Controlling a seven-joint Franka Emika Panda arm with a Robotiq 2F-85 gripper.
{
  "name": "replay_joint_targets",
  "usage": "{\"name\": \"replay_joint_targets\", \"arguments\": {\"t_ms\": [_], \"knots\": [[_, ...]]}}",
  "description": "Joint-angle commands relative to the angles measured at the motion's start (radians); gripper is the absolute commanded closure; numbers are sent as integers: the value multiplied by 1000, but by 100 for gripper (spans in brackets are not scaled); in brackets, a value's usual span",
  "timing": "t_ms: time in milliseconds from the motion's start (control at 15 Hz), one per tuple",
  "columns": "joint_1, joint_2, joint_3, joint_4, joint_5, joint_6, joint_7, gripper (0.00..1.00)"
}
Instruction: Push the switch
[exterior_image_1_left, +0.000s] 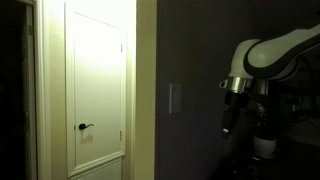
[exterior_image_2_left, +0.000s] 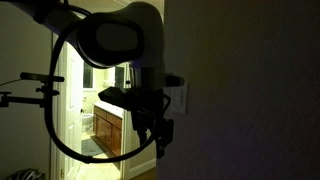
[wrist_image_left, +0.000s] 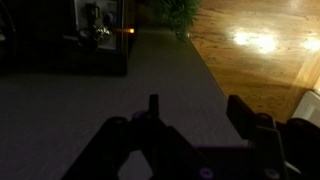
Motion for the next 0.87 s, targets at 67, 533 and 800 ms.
{"name": "replay_joint_targets", "arguments": {"t_ms": [67,533,800], "knots": [[-12,-52,21,20,-98,-153,58,0],[-3,-38,16,35,-76,-166,23,0],[-3,-38,17,35,-77,-167,23,0]]}}
